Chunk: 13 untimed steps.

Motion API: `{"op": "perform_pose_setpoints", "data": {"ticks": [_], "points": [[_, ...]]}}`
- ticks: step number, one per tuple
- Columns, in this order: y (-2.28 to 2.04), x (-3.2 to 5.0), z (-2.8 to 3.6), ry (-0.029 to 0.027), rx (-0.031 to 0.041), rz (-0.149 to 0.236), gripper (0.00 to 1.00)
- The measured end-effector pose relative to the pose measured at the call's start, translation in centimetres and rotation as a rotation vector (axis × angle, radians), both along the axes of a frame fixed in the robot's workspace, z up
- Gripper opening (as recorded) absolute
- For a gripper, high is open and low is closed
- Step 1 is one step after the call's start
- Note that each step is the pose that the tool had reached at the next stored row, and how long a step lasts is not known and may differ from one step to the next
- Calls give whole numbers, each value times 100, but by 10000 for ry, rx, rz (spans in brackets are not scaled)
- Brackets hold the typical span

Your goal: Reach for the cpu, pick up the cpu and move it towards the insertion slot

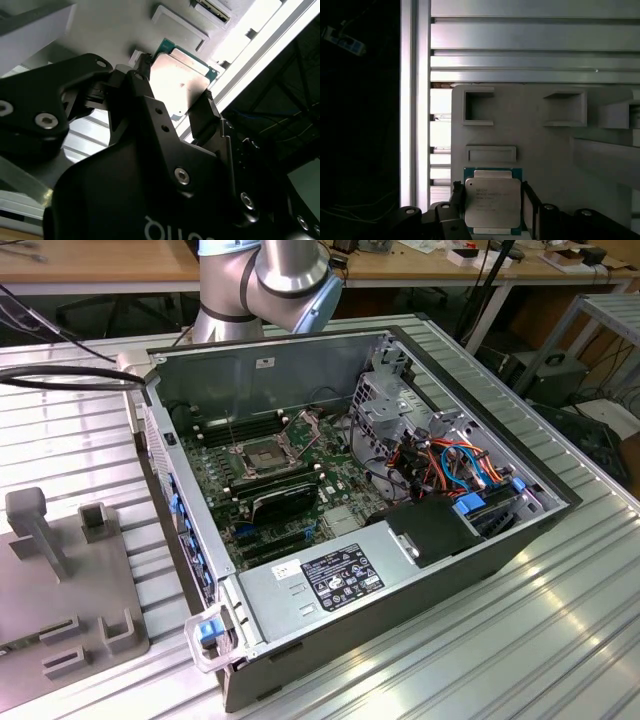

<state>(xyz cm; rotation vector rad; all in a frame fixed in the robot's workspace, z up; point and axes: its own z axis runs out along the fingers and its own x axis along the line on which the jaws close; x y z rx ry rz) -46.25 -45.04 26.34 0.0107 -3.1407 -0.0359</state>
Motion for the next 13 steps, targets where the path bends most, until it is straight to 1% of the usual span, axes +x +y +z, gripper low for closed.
{"op": "perform_pose_setpoints", "data": {"ticks": [2, 4, 8, 13], "points": [[0, 0, 32, 0, 0, 0, 55], [0, 0, 79, 0, 0, -1, 55], [-1, 1, 139, -1, -10, 1, 55], [0, 0, 140, -5, -13, 0, 55]]}}
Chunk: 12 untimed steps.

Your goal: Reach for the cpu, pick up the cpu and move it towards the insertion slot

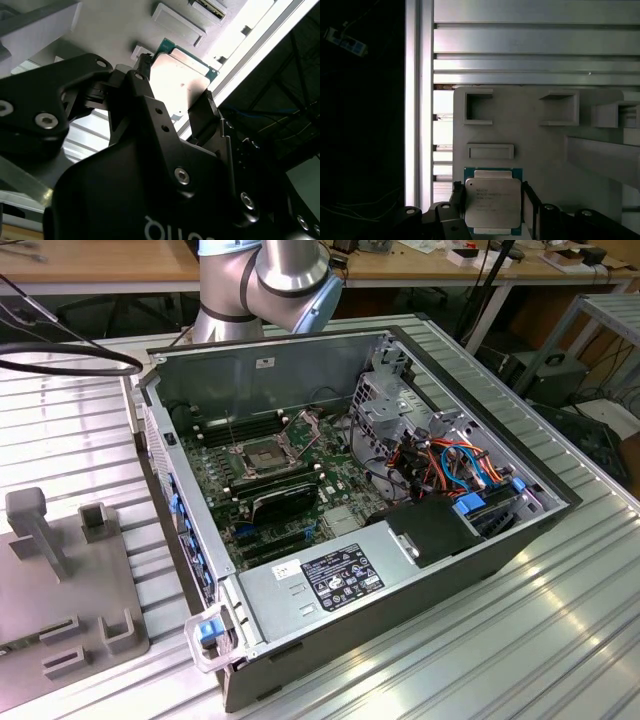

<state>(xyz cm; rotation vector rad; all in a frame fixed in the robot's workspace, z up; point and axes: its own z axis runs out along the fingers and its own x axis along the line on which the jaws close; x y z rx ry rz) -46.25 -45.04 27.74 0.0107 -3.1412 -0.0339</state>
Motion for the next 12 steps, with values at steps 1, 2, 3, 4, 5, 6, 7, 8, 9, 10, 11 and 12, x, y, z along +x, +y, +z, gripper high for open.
{"op": "perform_pose_setpoints", "data": {"ticks": [1, 2, 3, 4, 5, 6, 7, 8, 9, 10, 11, 12], "points": [[0, 0, 0, 0, -1, 0, 55], [0, 0, 0, 0, -1, 1, 55], [0, 0, 0, 1, -1, 0, 55], [0, 0, 0, 1, -1, 0, 55], [0, 0, 0, 1, -2, 0, 55], [0, 0, 1, 1, -1, 0, 55], [0, 0, 4, 1, -1, 0, 55], [0, 0, 12, 4, -4, 0, 55], [0, 0, 21, 2, -3, 0, 55], [0, 0, 30, 2, -2, 0, 55], [0, 0, 40, 1, -2, 0, 55], [0, 0, 48, 1, -2, 1, 55]]}}
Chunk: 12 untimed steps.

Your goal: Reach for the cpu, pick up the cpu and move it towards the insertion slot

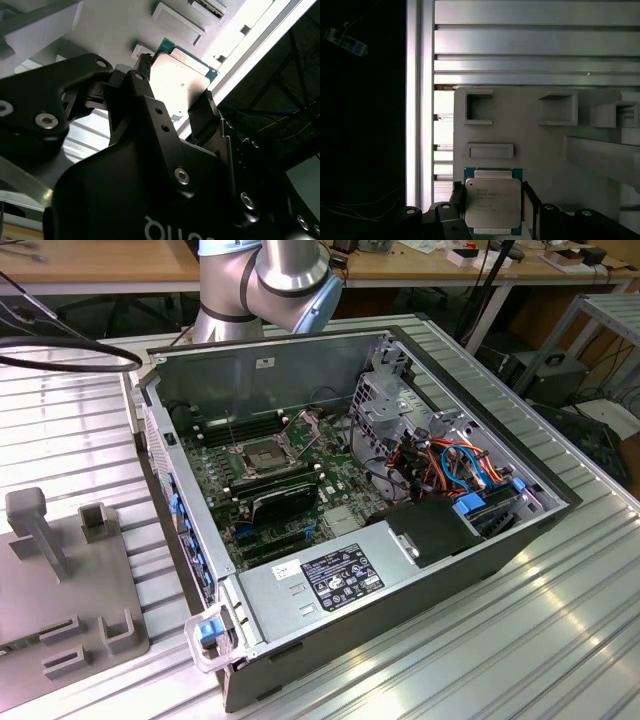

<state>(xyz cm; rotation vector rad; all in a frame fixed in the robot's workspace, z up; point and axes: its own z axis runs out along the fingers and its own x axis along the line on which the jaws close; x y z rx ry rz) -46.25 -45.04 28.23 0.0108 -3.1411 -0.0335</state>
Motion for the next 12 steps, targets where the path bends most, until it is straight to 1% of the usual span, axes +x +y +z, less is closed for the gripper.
{"op": "perform_pose_setpoints", "data": {"ticks": [4, 12], "points": [[0, 0, 27, 0, 0, -1, 55], [0, 0, 145, -1, -3, 0, 55]]}}
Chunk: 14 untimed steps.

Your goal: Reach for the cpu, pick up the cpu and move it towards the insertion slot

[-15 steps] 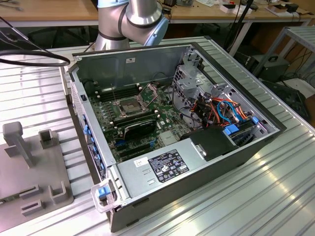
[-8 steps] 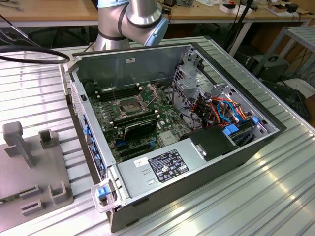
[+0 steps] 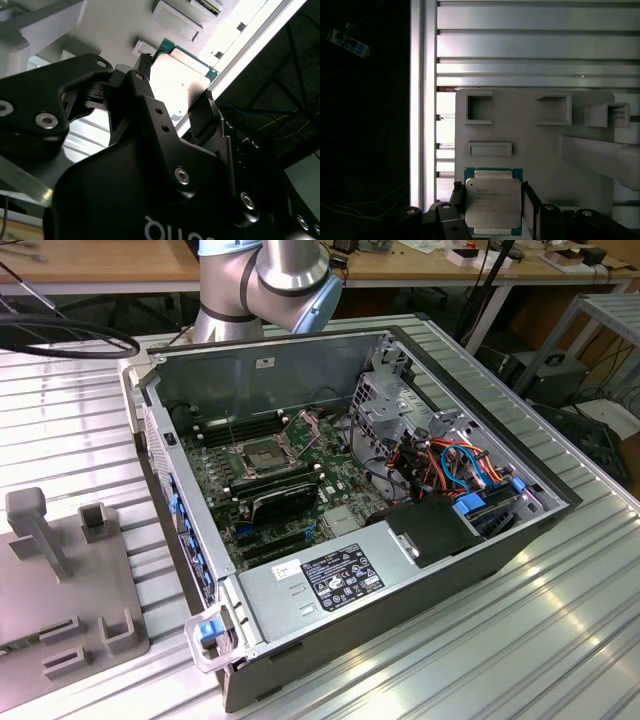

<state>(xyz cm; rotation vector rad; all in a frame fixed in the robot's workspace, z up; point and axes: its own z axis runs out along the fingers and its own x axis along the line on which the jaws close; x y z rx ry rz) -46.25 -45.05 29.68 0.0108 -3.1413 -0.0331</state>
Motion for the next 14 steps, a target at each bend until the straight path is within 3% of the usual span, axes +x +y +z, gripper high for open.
{"op": "perform_pose_setpoints", "data": {"ticks": [14], "points": [[0, 0, 181, -3, -15, 0, 55]]}}
